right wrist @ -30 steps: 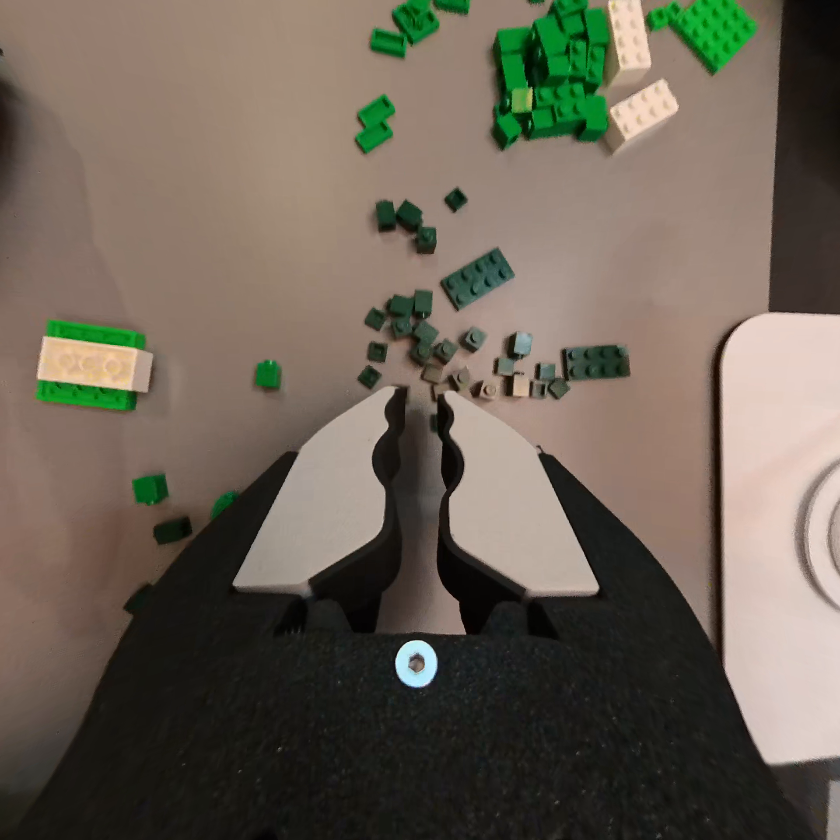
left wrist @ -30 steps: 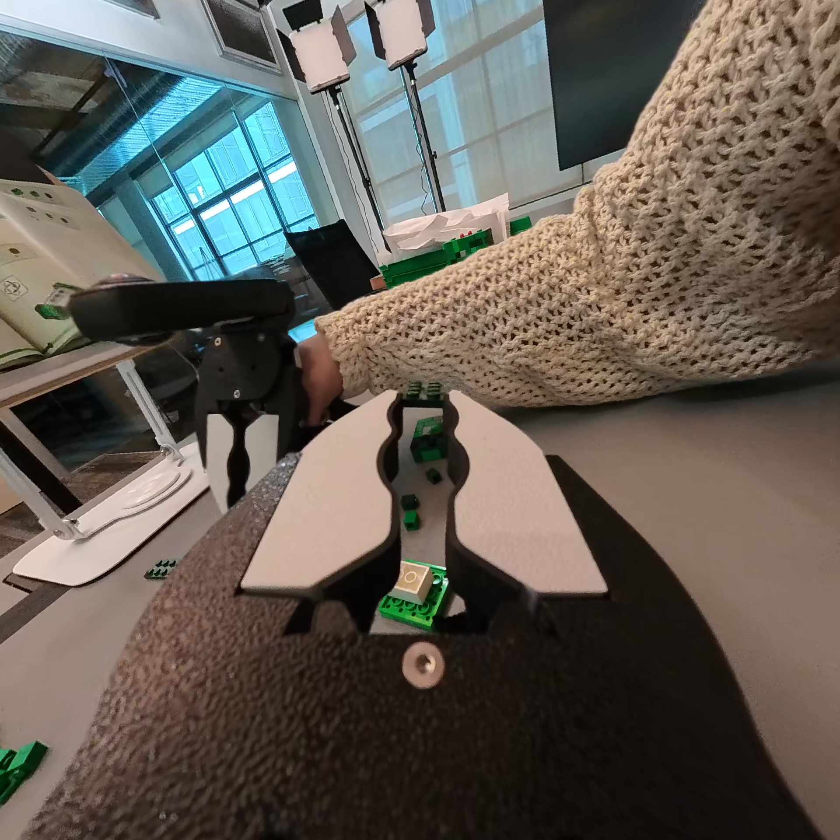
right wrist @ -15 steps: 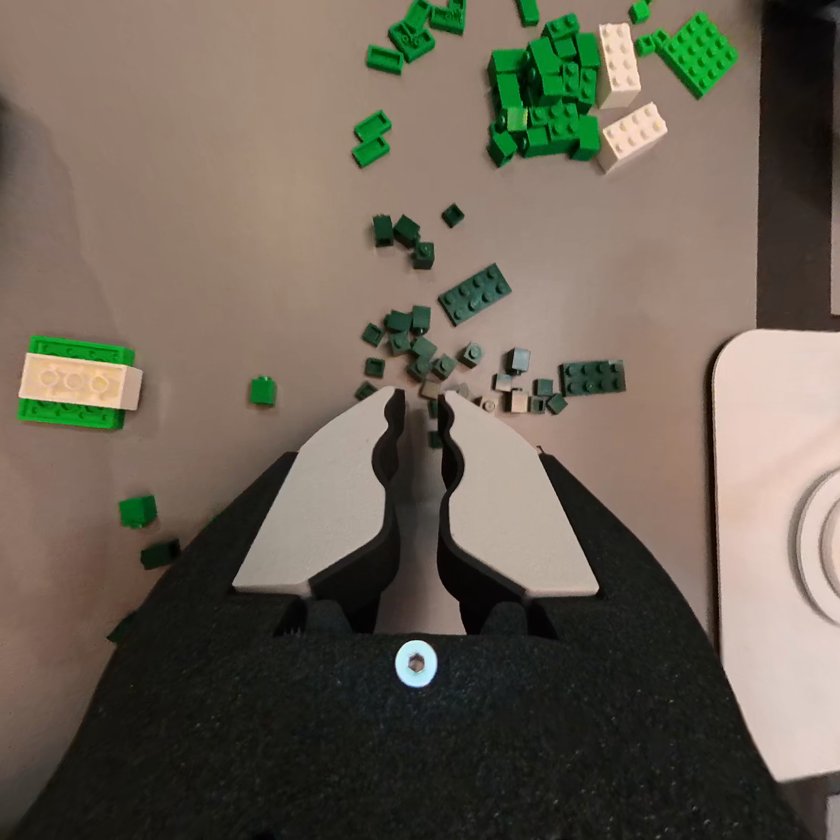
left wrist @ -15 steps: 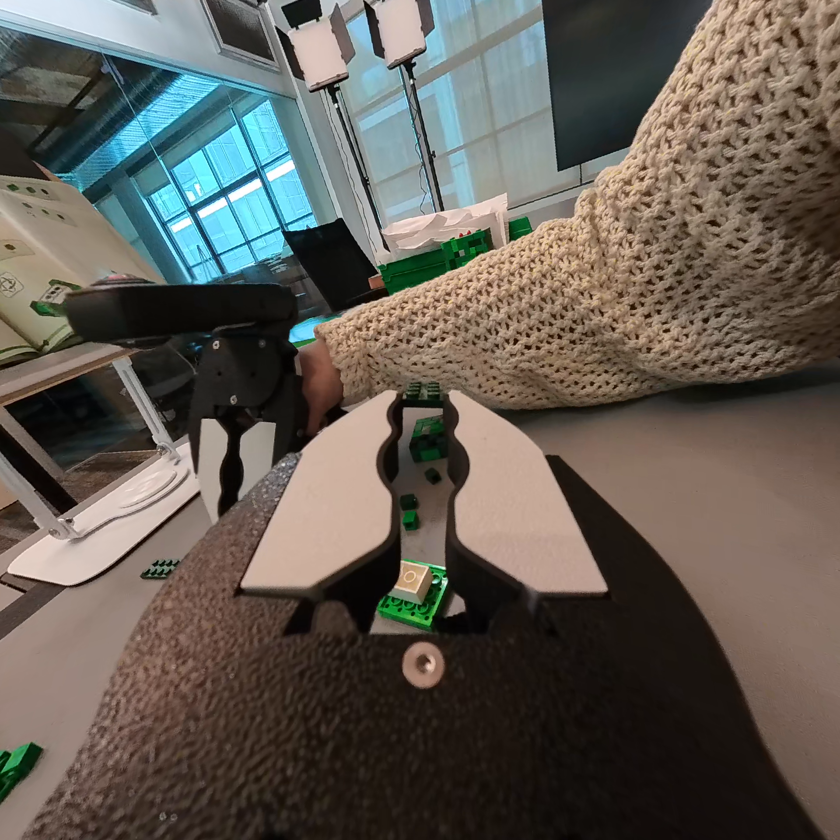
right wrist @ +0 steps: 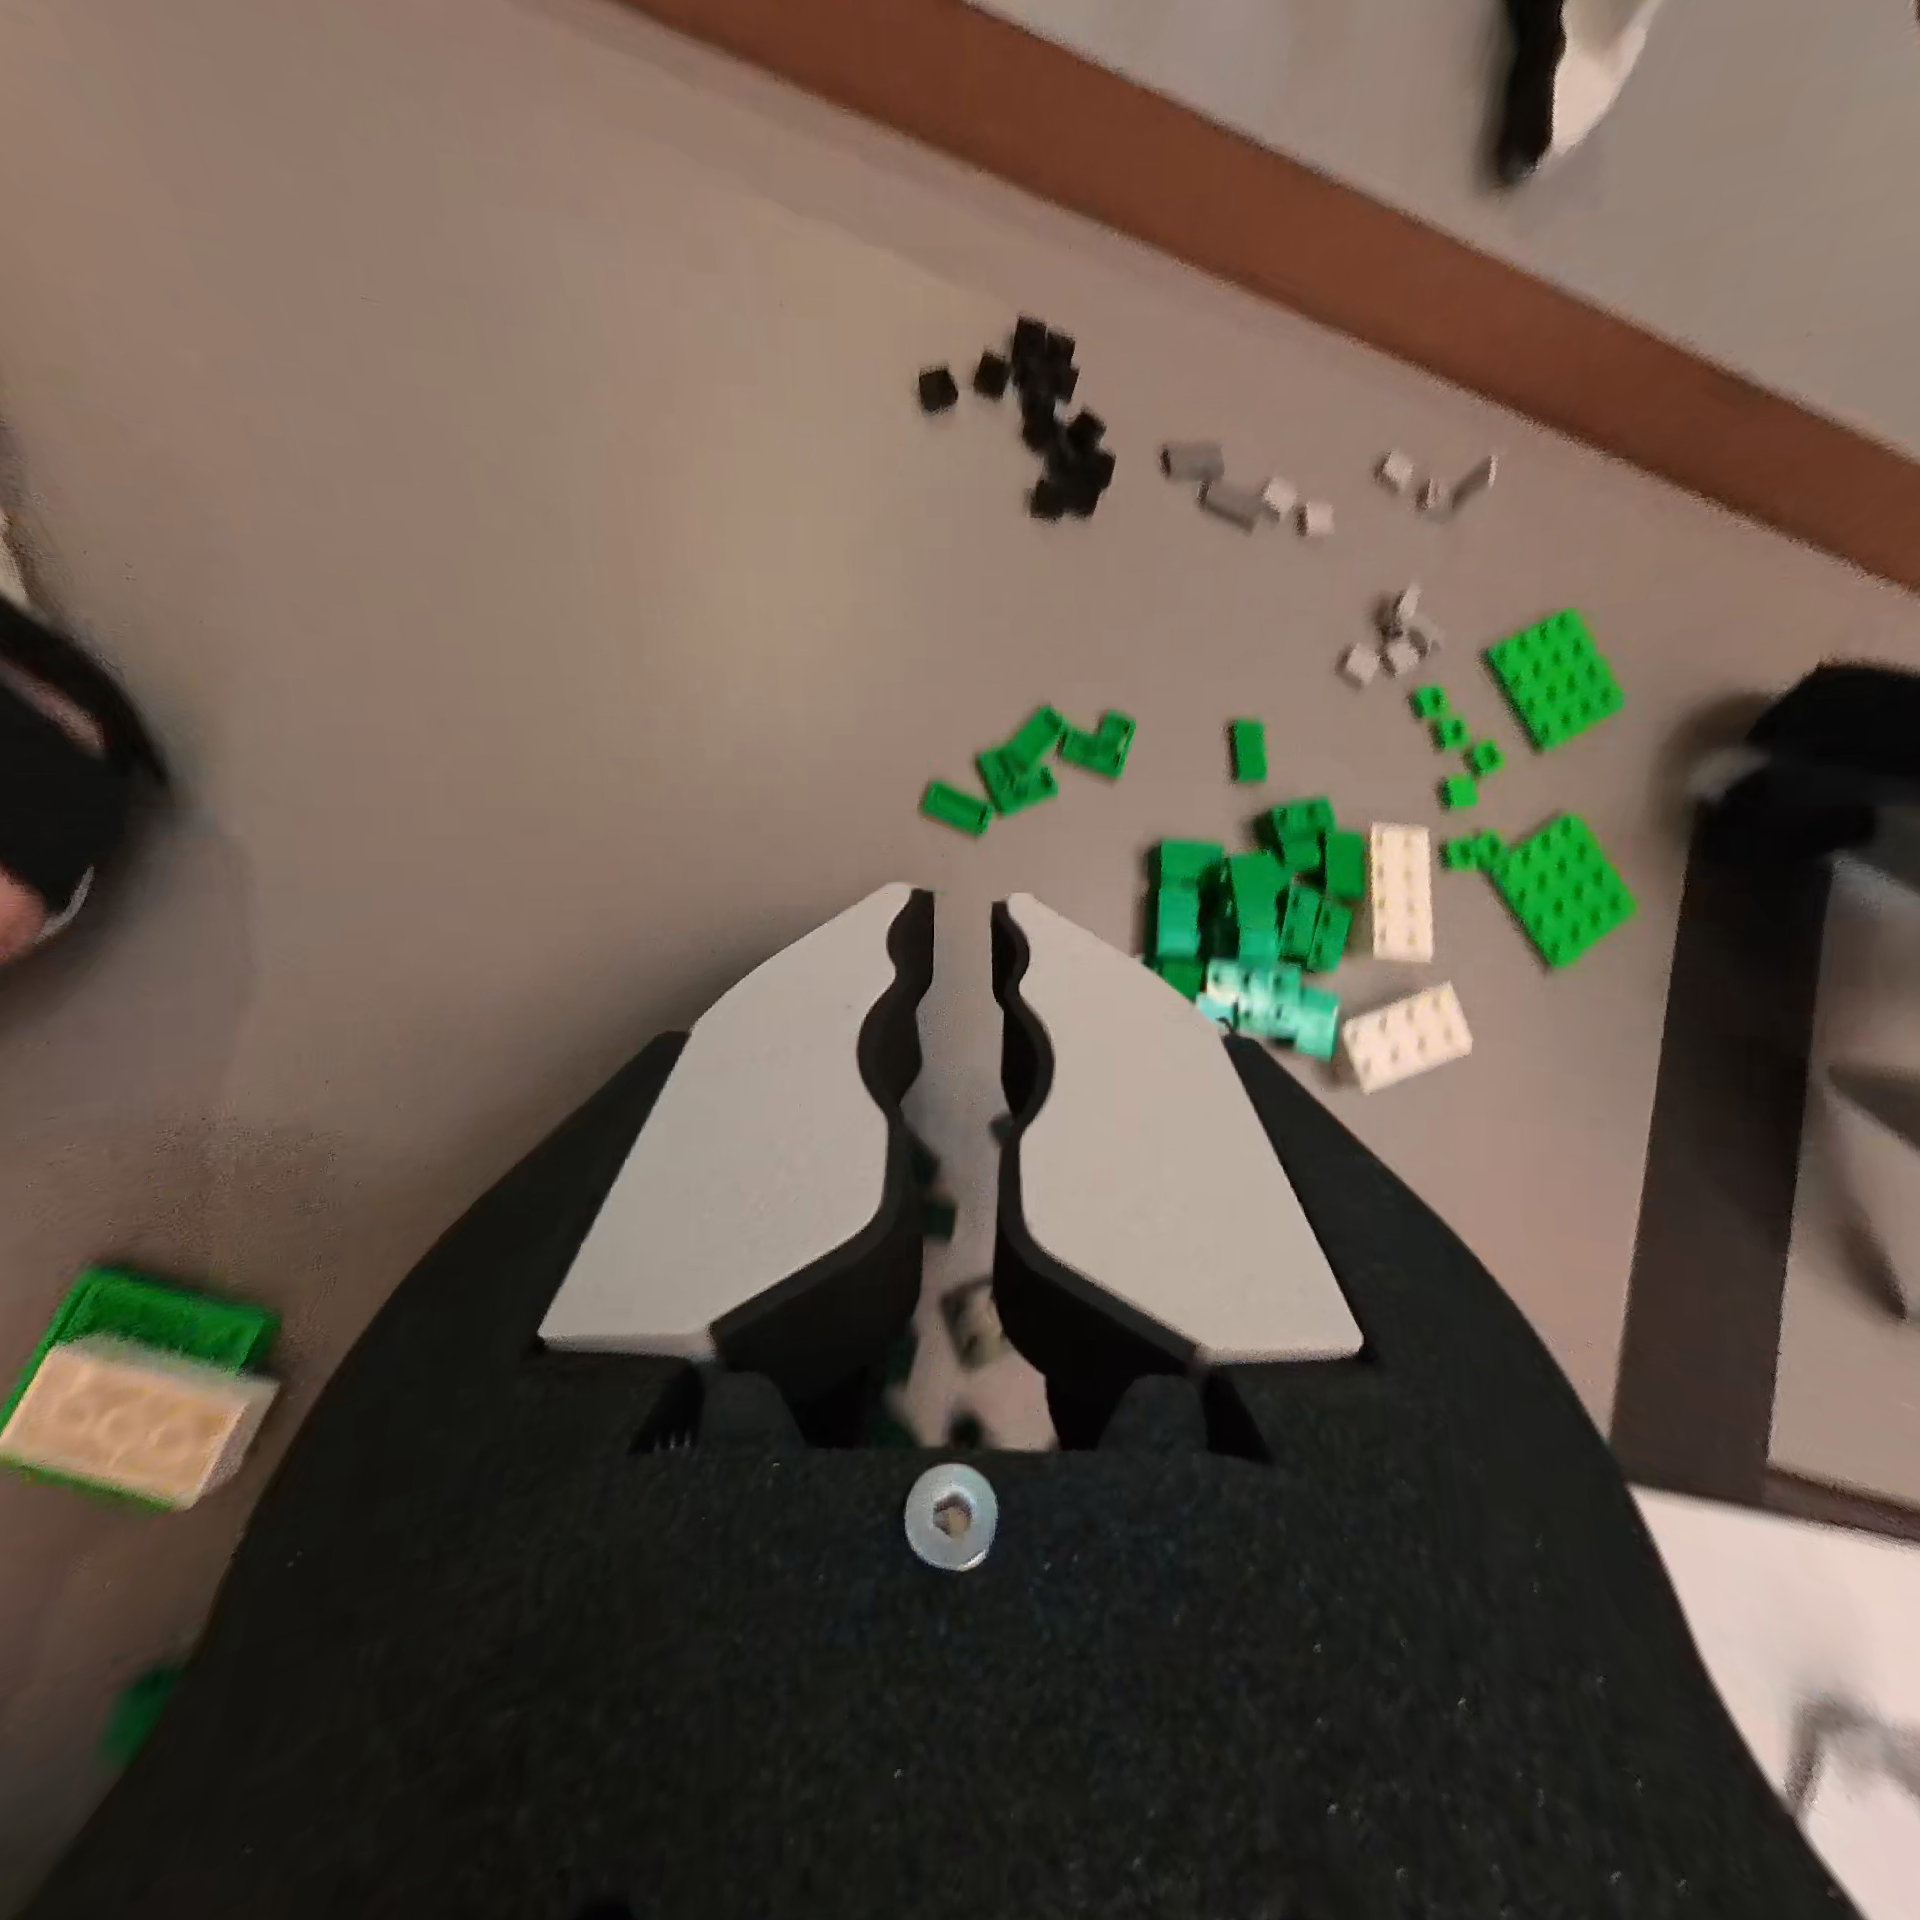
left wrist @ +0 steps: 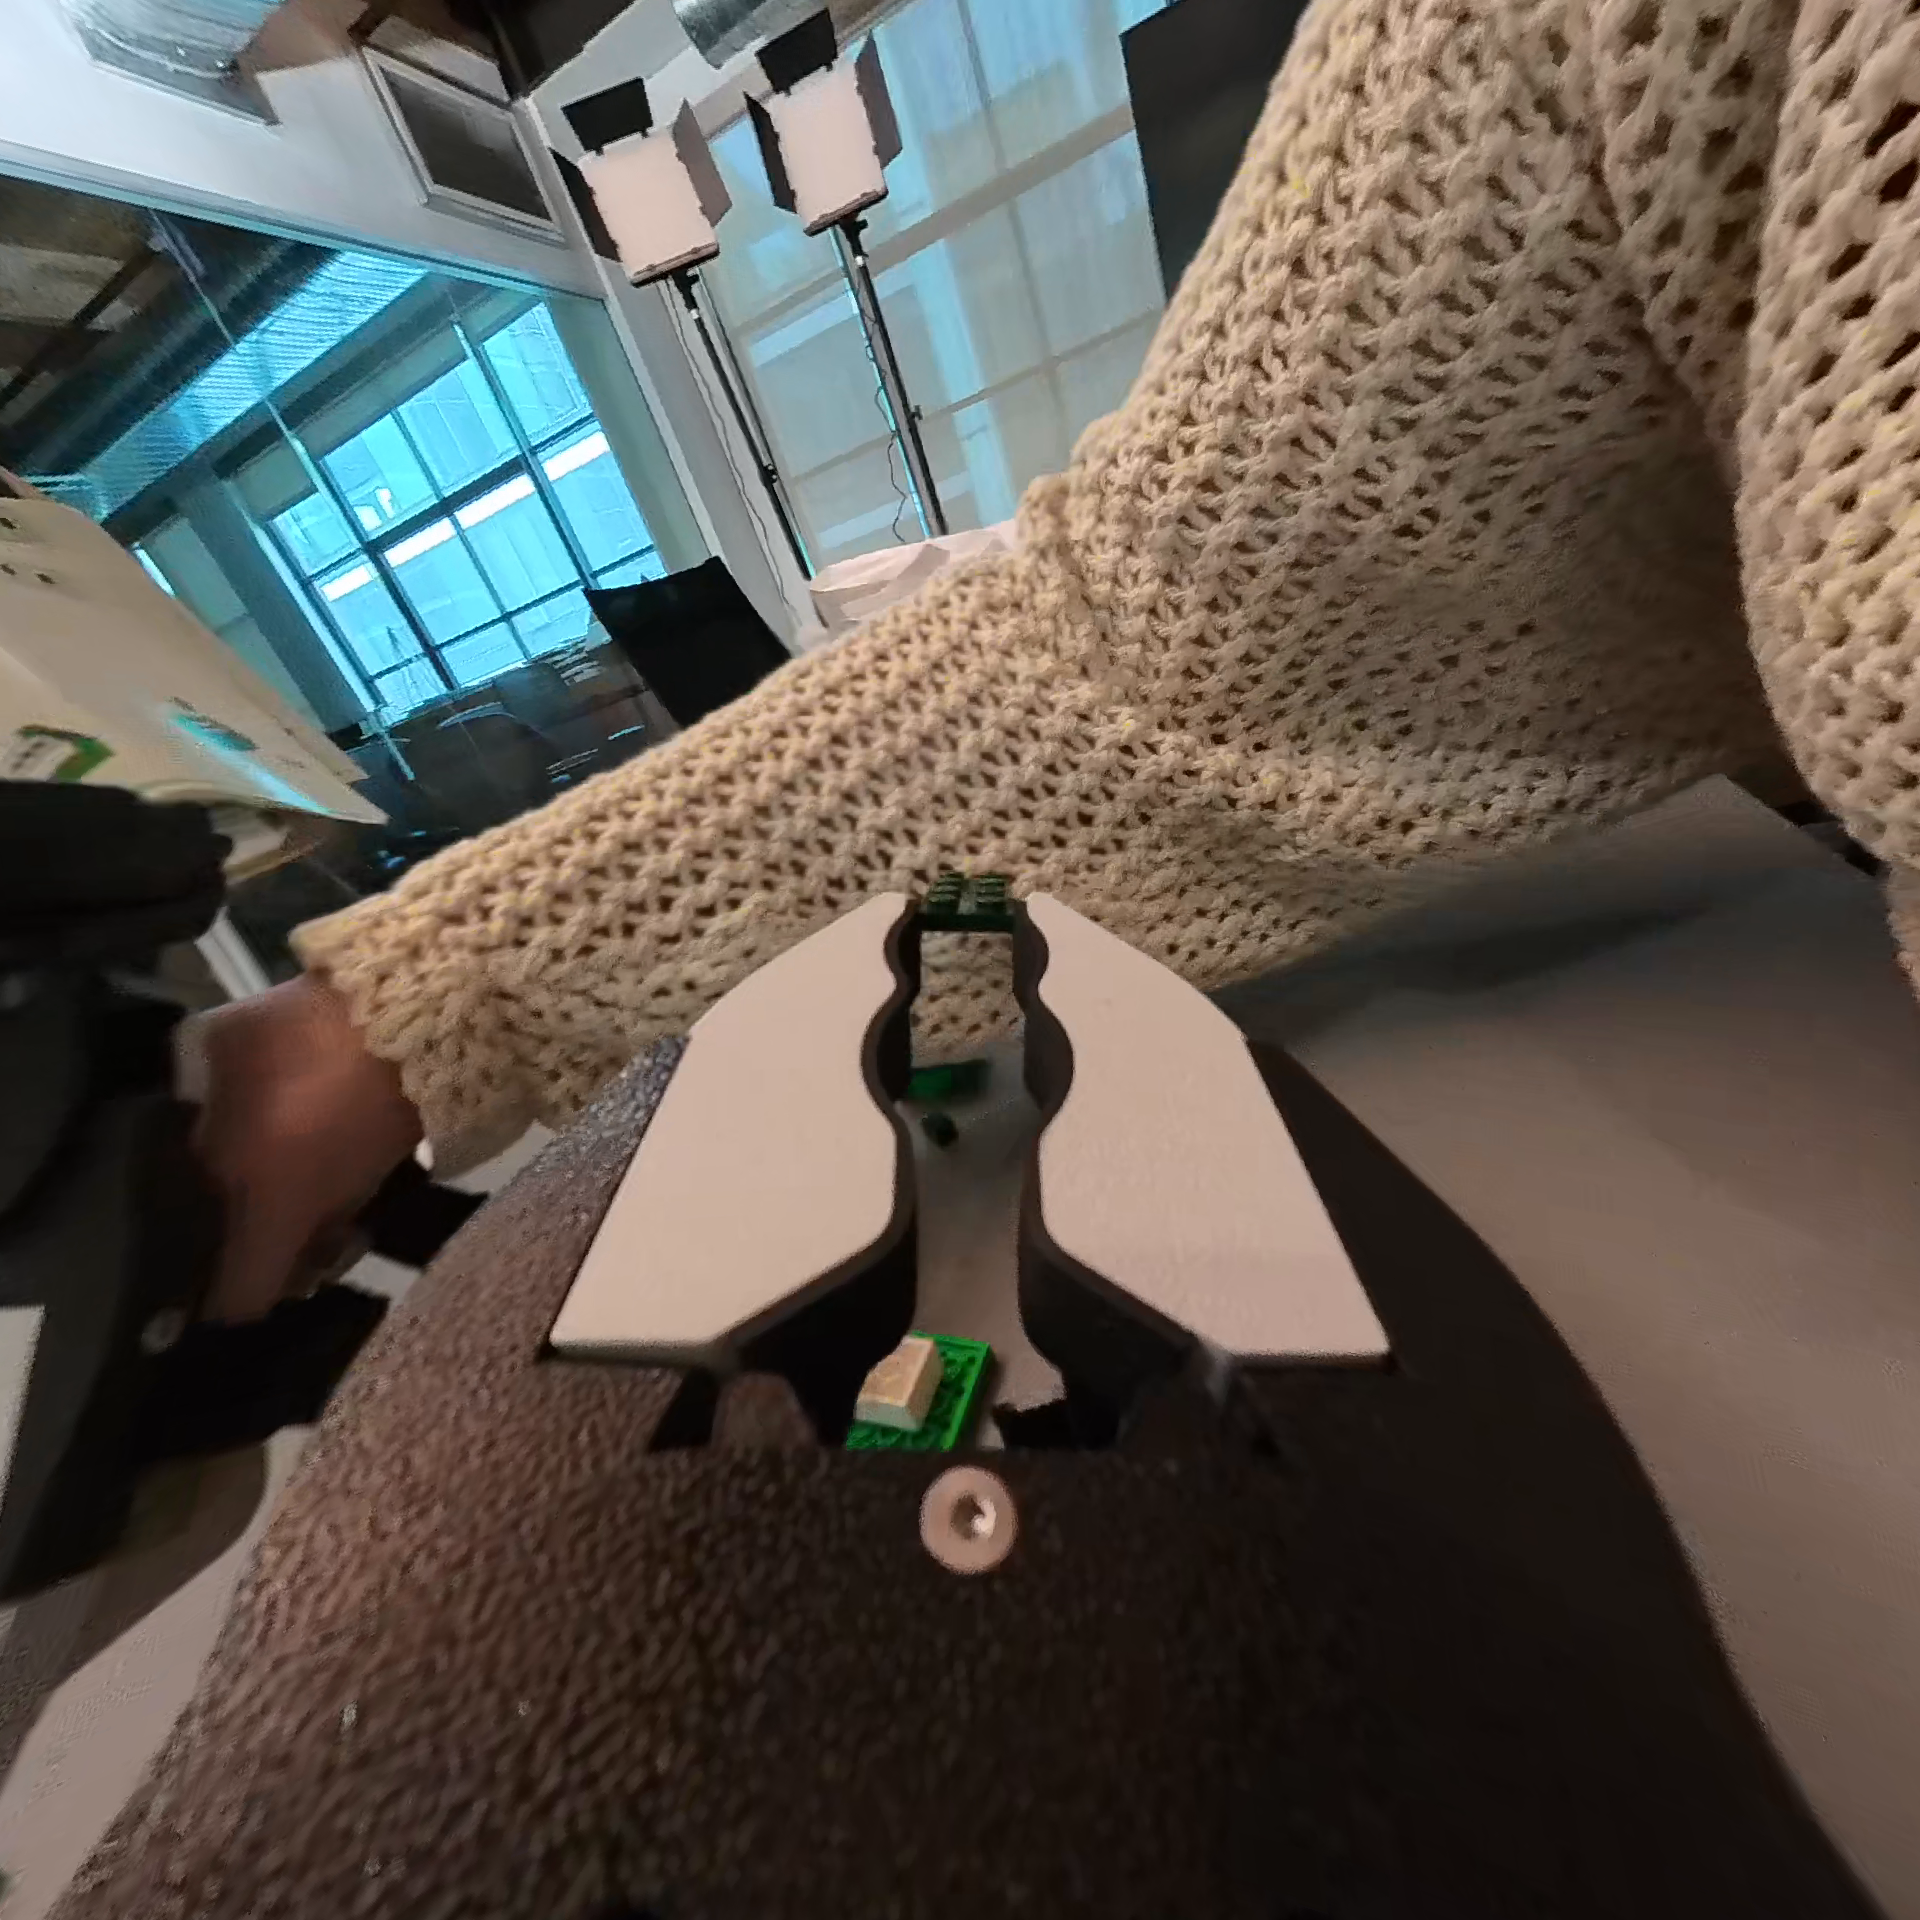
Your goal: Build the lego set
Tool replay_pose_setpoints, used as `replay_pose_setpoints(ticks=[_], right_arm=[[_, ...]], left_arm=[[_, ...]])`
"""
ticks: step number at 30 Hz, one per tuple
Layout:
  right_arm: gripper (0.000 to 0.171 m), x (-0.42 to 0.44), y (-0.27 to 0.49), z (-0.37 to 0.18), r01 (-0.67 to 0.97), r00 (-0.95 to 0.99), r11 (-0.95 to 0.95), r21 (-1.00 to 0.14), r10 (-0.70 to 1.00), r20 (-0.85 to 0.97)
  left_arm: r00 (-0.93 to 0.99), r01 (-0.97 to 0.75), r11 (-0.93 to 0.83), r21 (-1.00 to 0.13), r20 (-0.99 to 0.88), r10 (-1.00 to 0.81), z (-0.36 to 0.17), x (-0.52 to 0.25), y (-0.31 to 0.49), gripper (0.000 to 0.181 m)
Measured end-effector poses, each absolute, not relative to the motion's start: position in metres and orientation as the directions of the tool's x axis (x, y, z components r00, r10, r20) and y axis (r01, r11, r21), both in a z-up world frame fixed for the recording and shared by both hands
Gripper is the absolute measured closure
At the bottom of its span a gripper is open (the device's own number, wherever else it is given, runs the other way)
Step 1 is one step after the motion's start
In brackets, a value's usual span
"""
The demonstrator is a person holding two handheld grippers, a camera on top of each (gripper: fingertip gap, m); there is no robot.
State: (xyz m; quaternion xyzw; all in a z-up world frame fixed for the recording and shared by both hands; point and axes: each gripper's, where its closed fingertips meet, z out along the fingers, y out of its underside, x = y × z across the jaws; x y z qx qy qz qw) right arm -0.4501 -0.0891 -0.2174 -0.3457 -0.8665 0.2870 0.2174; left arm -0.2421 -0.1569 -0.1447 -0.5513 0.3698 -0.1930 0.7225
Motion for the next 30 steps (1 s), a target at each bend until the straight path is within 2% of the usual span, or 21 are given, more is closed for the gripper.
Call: replay_pose_setpoints(ticks=[7, 13, 24, 30], right_arm=[[0.158, -0.509, -0.1, -0.224, 0.452, -0.689, 0.629, -0.633, 0.696, 0.2], [0.154, -0.54, -0.065, -0.232, 0.5, -0.689, 0.693, -0.519, 0.682, 0.246], [0.154, -0.54, -0.027, -0.237, 0.532, -0.75, 0.757, -0.379, 0.629, 0.203], [0.154, -0.548, -0.011, -0.231, 0.569, -0.706, 0.738, -0.364, 0.665, 0.243]], left_arm=[[0.739, -0.163, 0.328, -0.93, -0.336, -0.584, -0.14, -0.259, -0.146, 0.165], [0.747, -0.165, 0.323, -0.932, -0.332, -0.577, -0.141, -0.261, -0.144, 0.165], [0.752, -0.154, 0.313, -0.937, -0.317, -0.578, -0.141, -0.261, -0.142, 0.165], [0.758, -0.14, 0.307, -0.941, -0.302, -0.578, -0.141, -0.263, -0.142, 0.165]])
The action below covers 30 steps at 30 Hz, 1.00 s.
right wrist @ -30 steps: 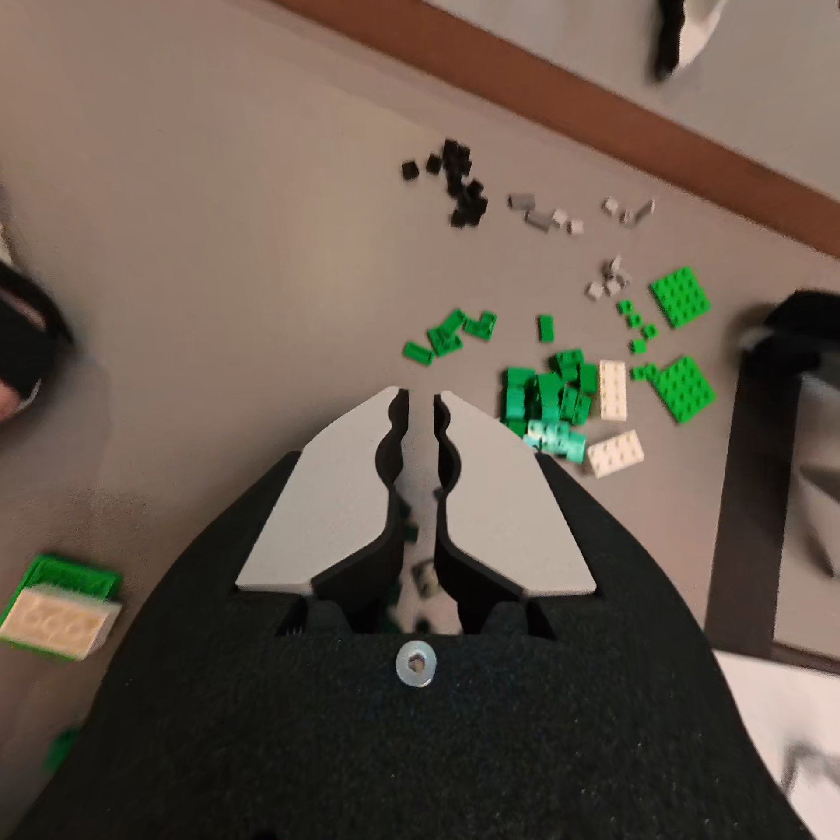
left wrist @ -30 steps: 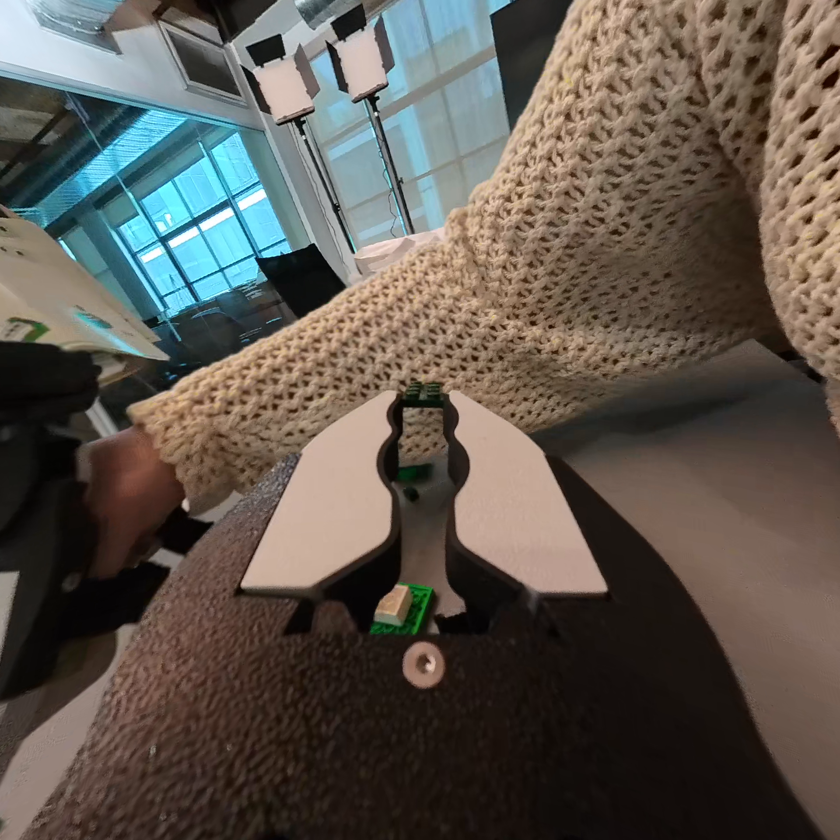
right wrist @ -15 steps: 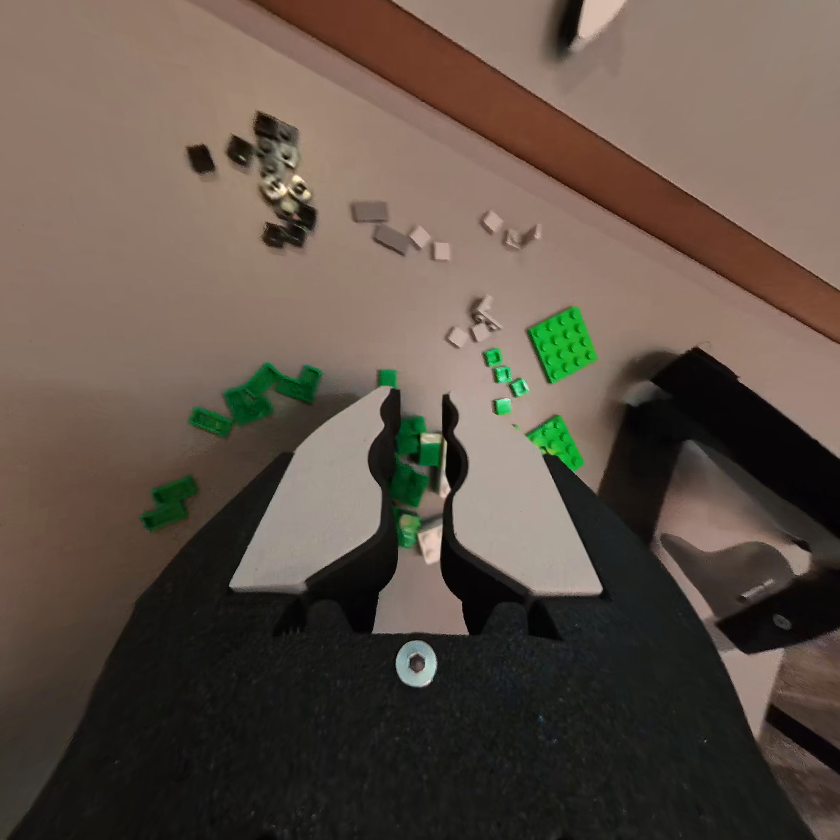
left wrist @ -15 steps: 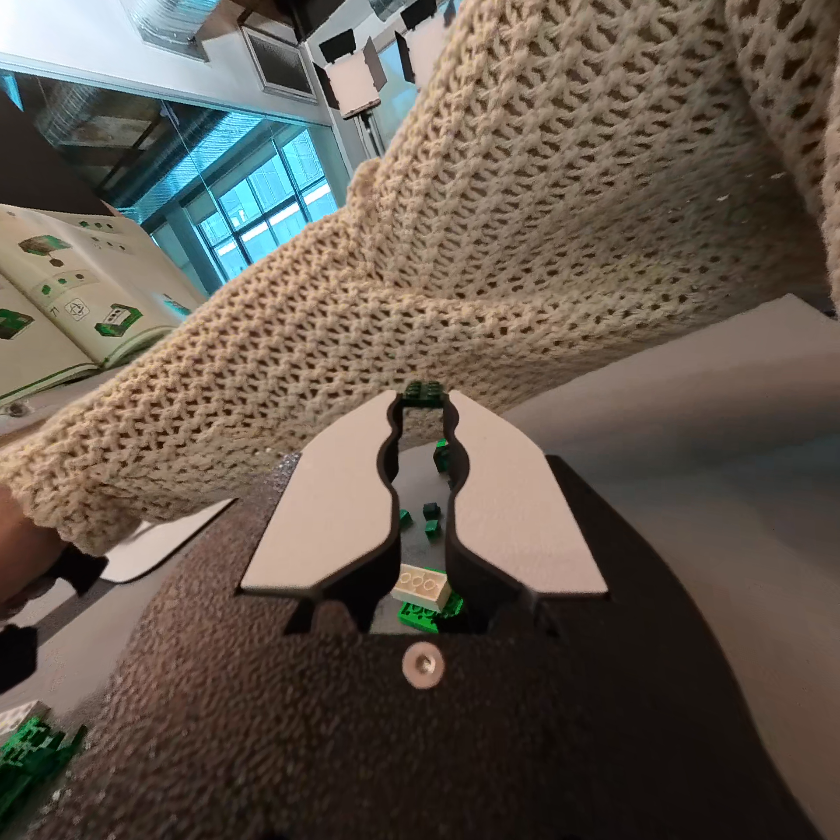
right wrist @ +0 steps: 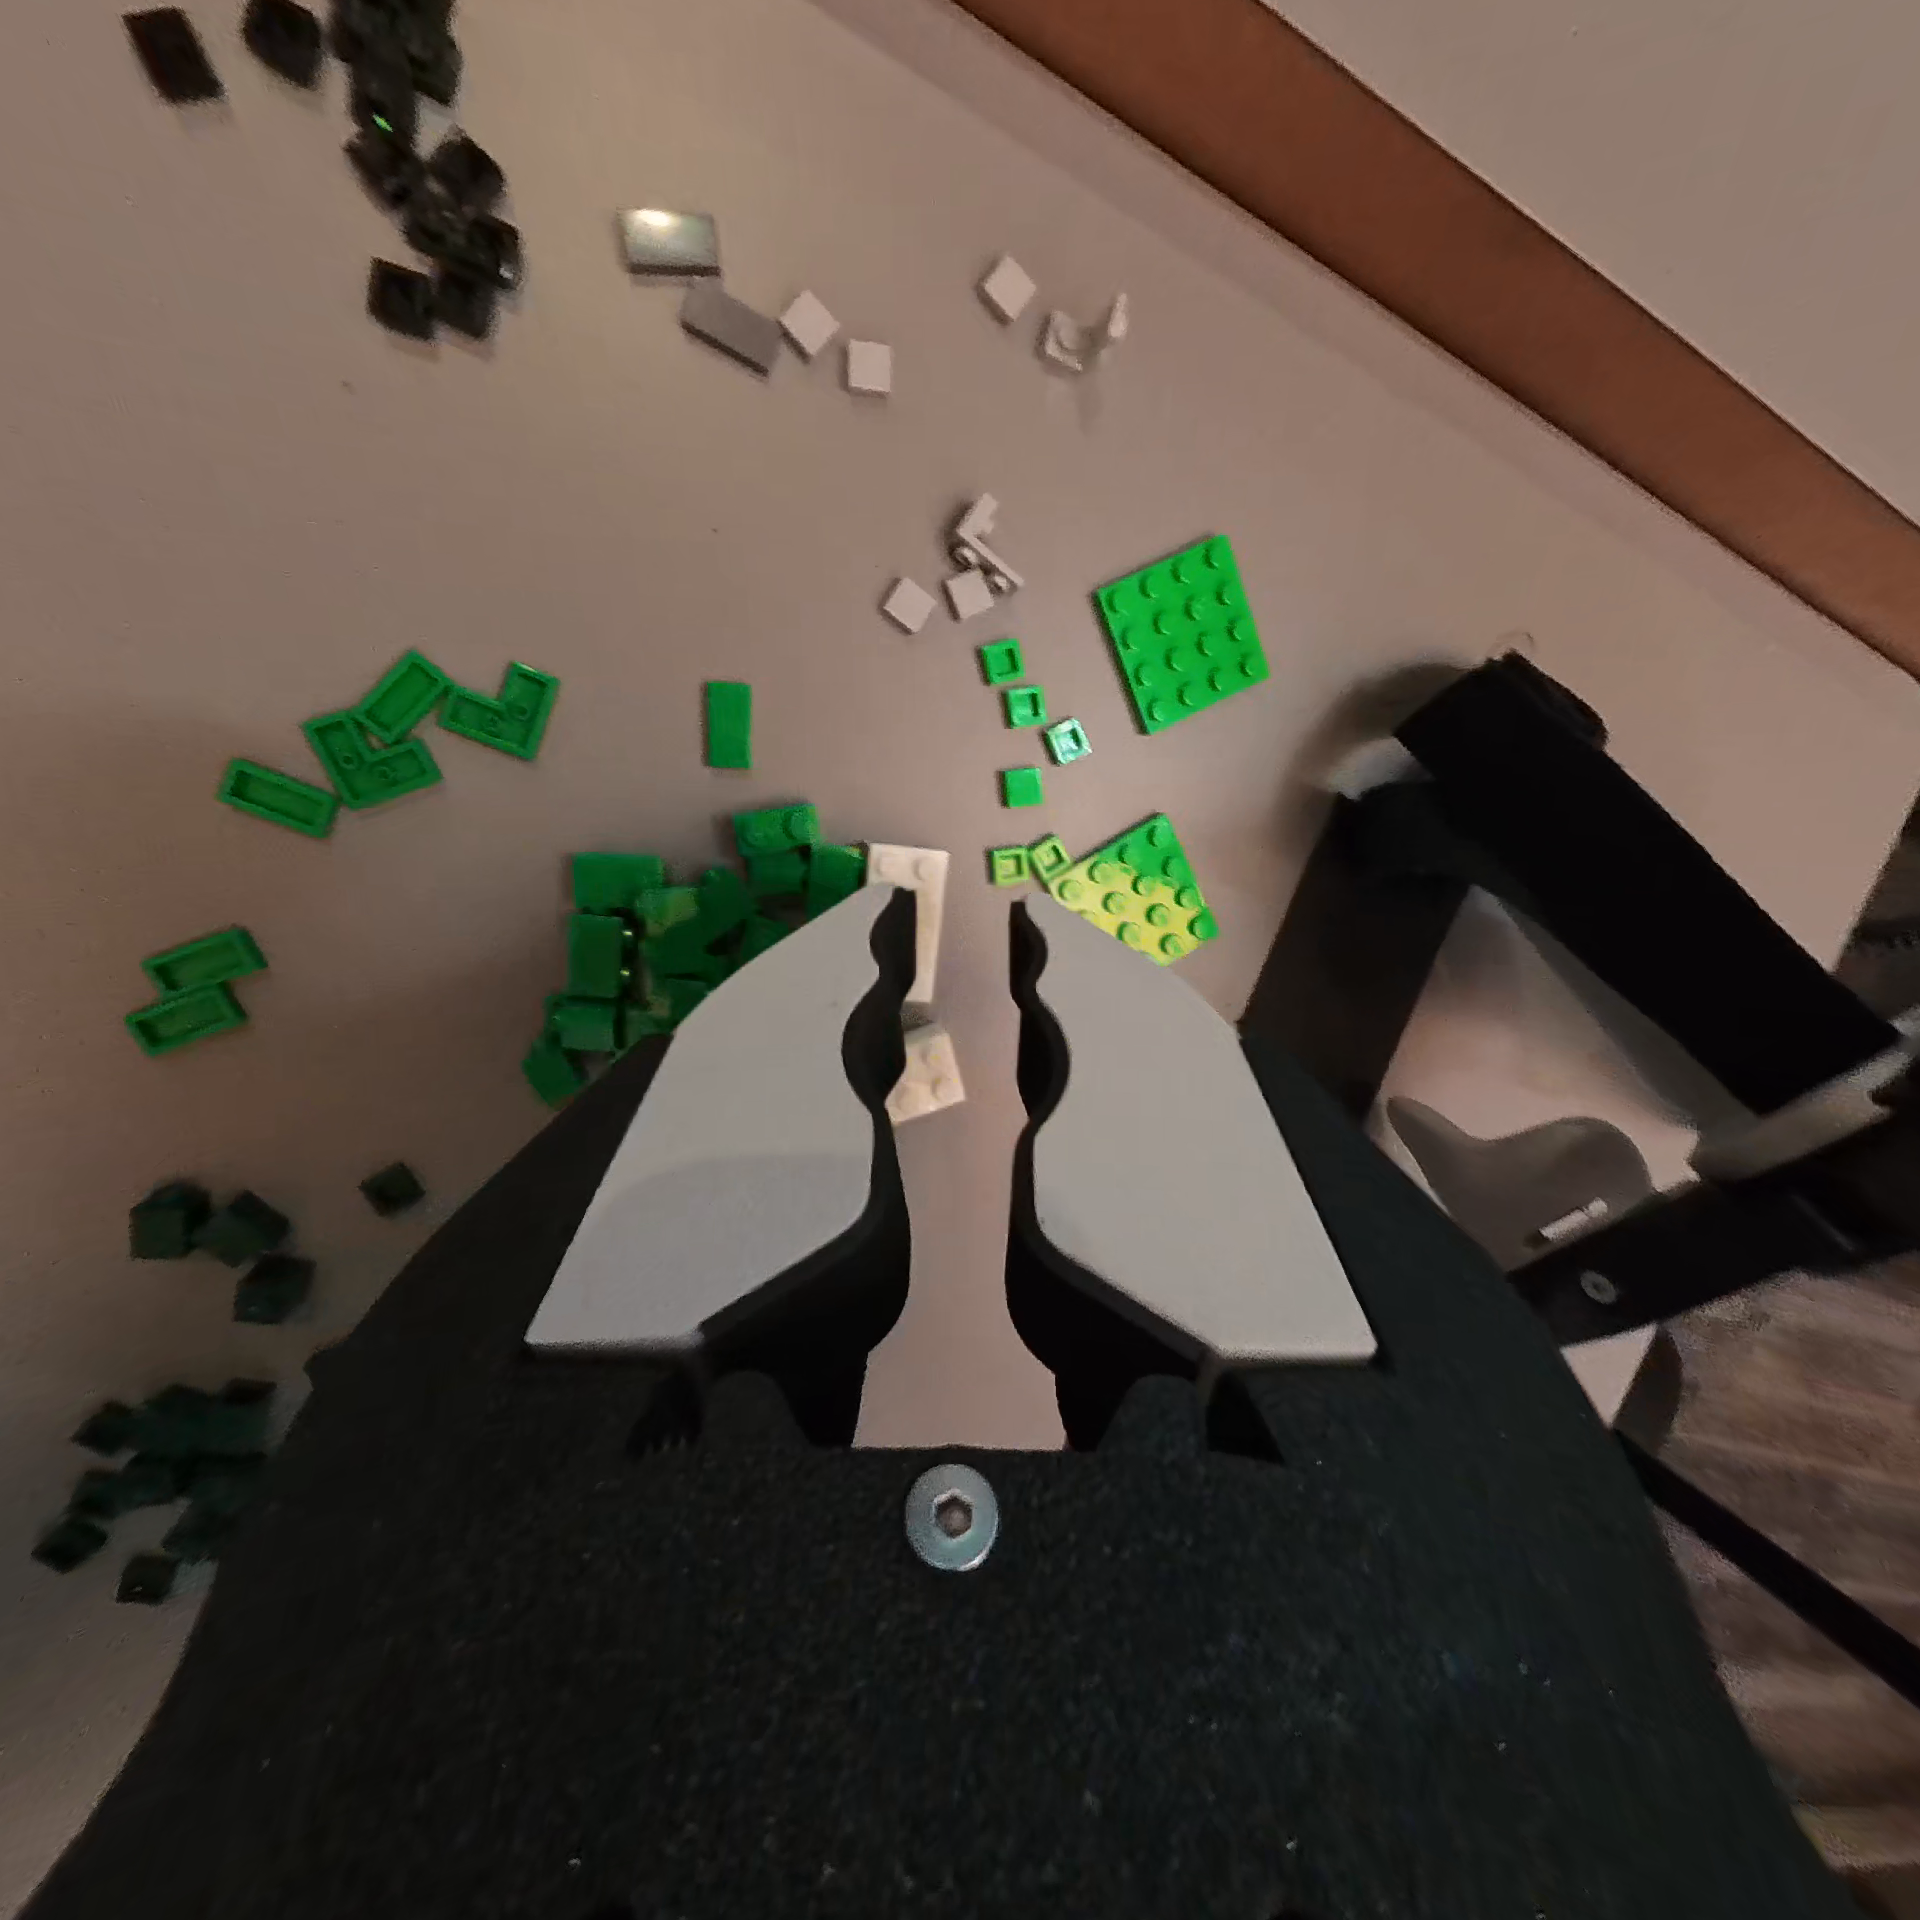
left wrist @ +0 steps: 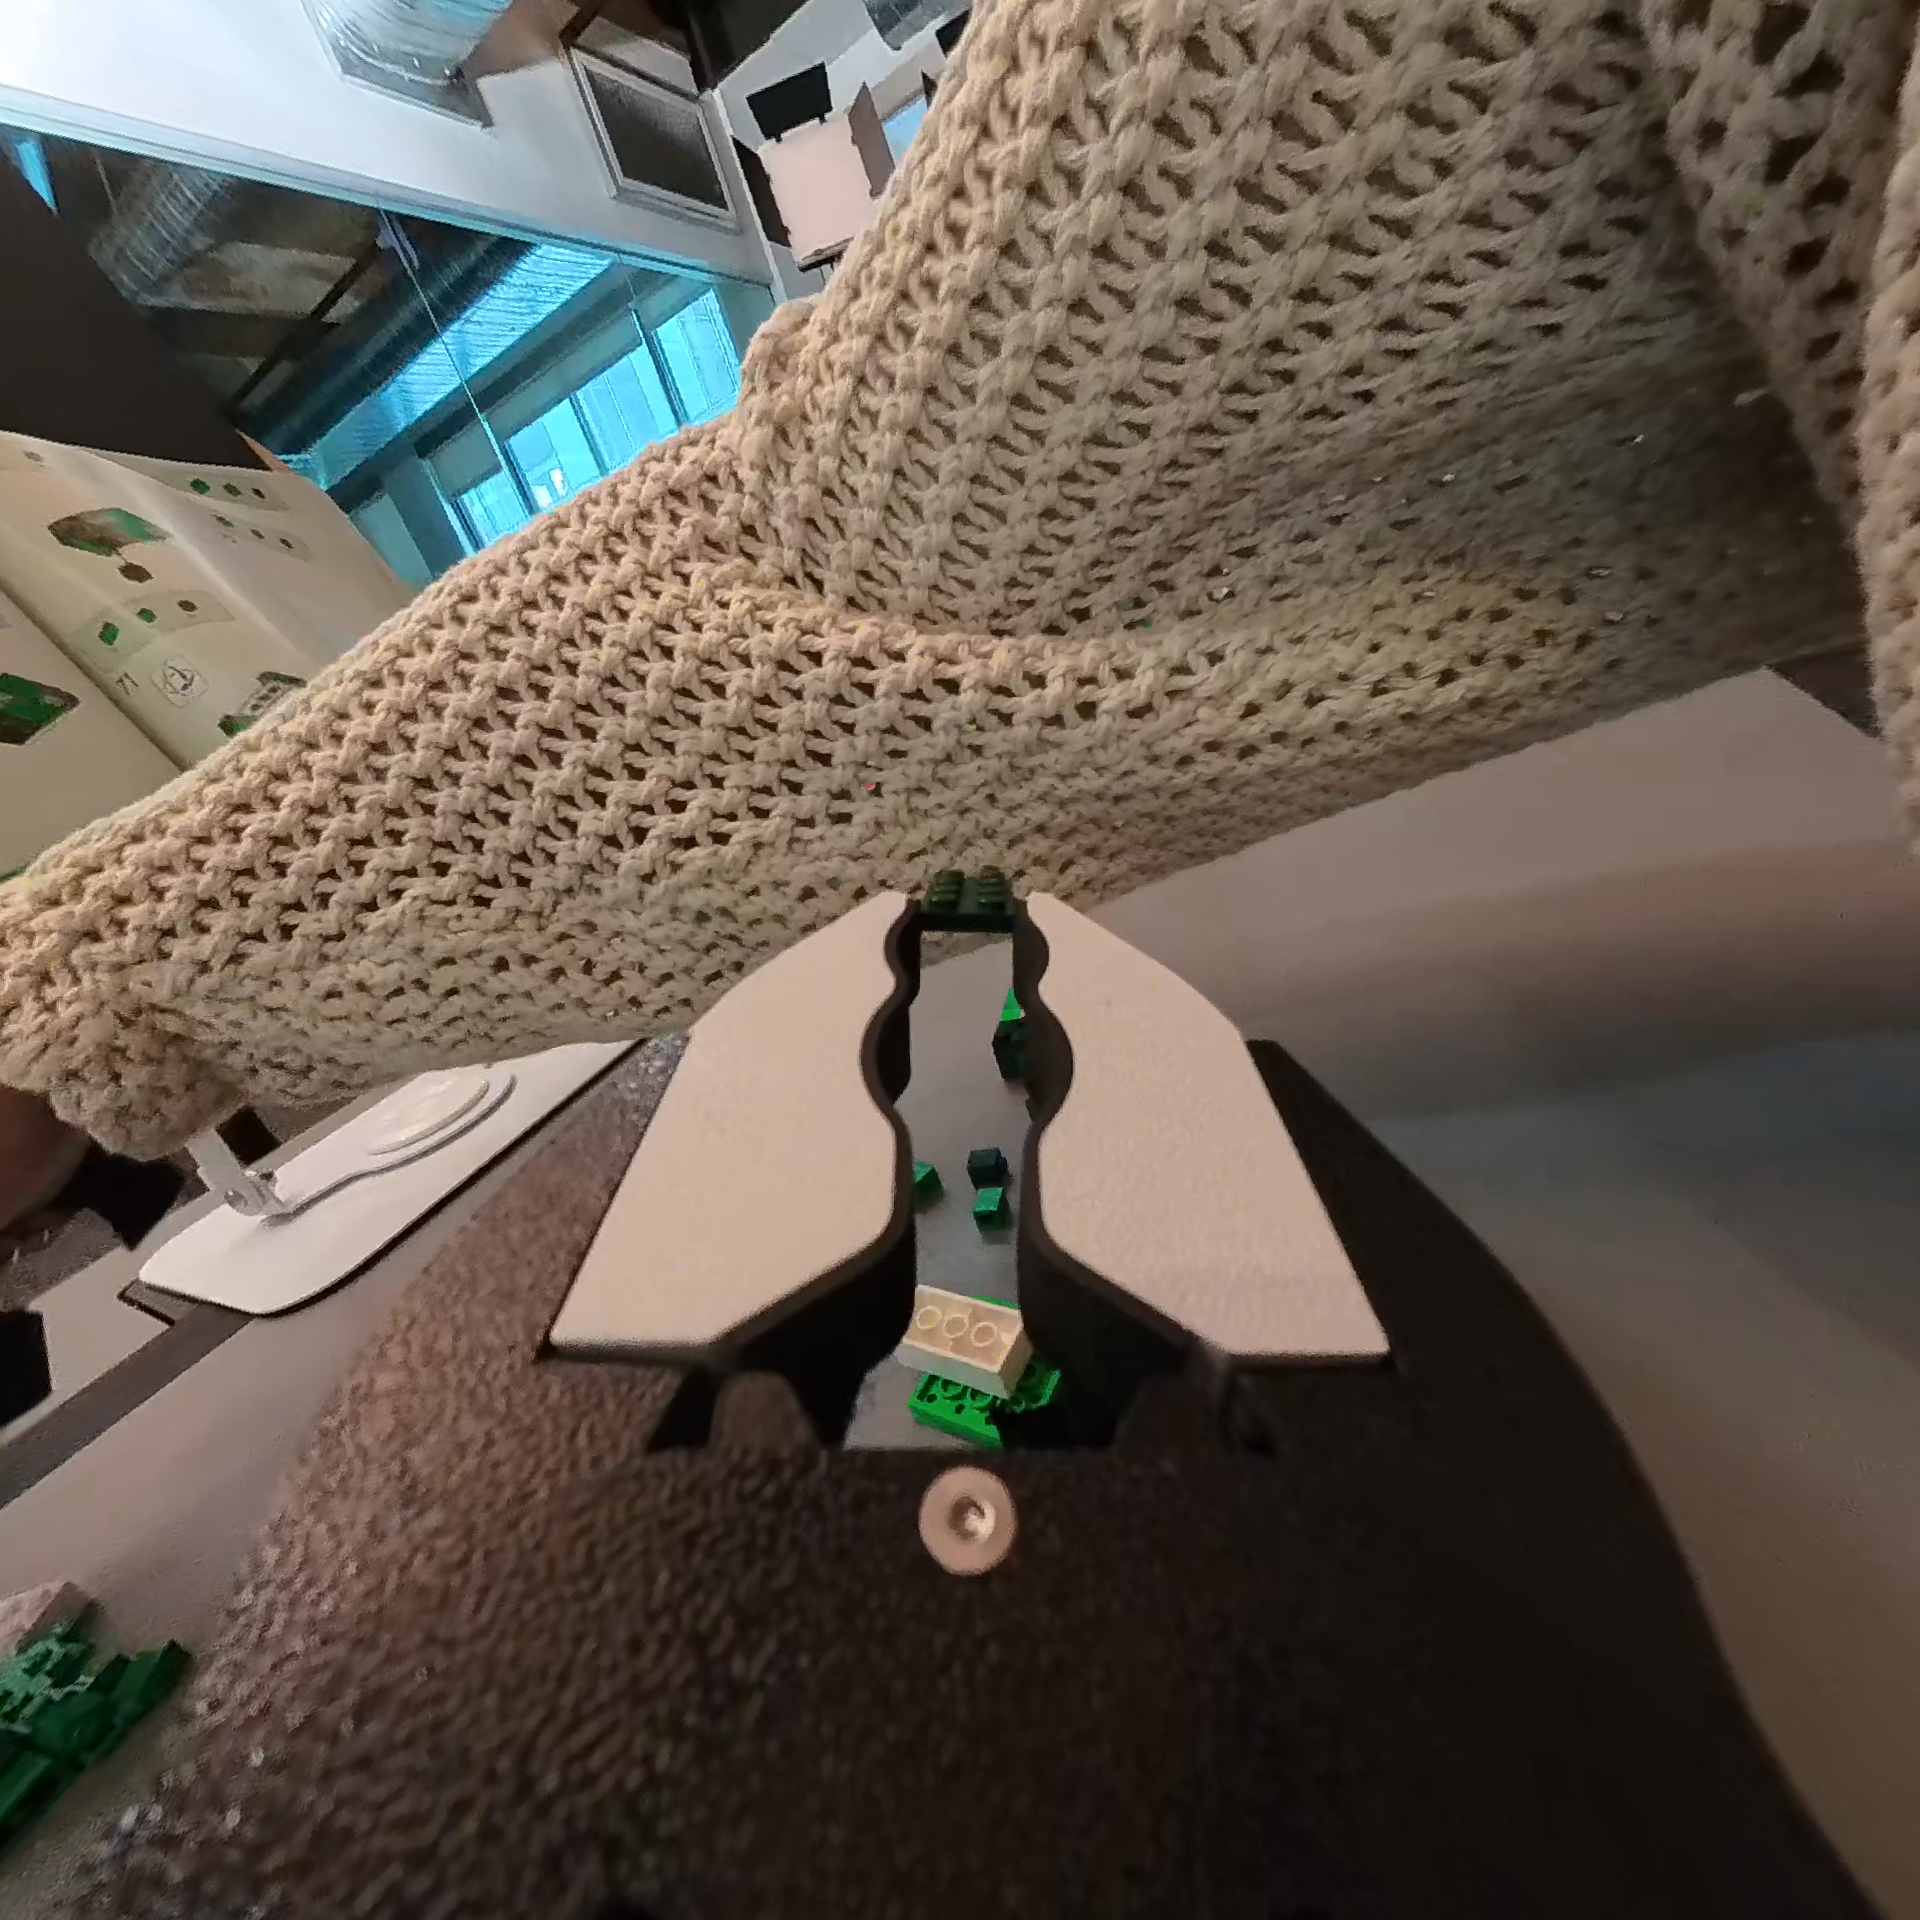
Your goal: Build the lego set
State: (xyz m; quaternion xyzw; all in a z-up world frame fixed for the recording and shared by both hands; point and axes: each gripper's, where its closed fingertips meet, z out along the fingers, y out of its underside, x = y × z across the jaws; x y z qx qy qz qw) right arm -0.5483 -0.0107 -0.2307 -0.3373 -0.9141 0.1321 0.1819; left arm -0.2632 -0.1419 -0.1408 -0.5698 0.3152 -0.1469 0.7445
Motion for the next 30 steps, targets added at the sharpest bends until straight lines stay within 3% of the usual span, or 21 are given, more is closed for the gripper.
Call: replay_pose_setpoints(ticks=[21, 30], right_arm=[[0.157, -0.531, -0.021, -0.223, 0.551, -0.734, 0.749, -0.369, 0.645, 0.214], [0.157, -0.523, -0.014, -0.227, 0.56, -0.754, 0.777, -0.289, 0.622, 0.211]], left_arm=[[0.754, -0.139, 0.301, -0.943, -0.298, -0.586, -0.143, -0.261, -0.143, 0.165], [0.753, -0.137, 0.295, -0.946, -0.293, -0.589, -0.143, -0.261, -0.143, 0.165]])
